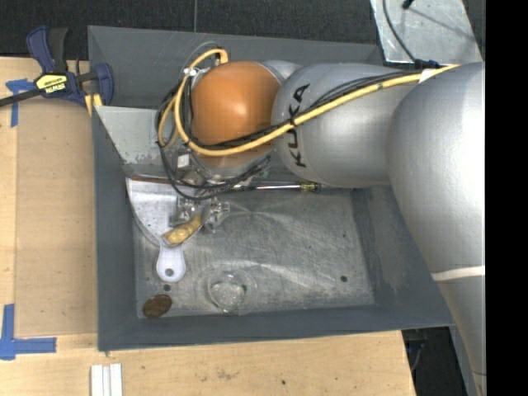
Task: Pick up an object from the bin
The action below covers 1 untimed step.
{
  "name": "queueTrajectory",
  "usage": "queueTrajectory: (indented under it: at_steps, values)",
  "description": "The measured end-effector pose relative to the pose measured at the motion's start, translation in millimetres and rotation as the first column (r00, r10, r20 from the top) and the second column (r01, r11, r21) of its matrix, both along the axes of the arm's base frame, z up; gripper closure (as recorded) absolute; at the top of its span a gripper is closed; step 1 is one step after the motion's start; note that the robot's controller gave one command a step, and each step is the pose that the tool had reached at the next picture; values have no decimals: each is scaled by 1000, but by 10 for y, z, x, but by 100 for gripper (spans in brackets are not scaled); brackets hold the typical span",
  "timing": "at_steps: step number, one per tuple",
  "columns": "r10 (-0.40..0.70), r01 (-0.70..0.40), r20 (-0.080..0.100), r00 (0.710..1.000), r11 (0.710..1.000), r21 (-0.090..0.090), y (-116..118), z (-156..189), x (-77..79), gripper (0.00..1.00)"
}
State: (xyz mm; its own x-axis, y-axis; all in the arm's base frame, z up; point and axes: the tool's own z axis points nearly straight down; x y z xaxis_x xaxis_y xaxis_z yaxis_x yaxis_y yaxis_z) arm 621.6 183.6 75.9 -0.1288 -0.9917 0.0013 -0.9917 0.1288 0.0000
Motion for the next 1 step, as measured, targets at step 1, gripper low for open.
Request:
queueTrajectory:
  at_steps: [1]
  values:
    - [-1, 1, 0, 1000, 1000, 0, -2, 1, 1, 100]
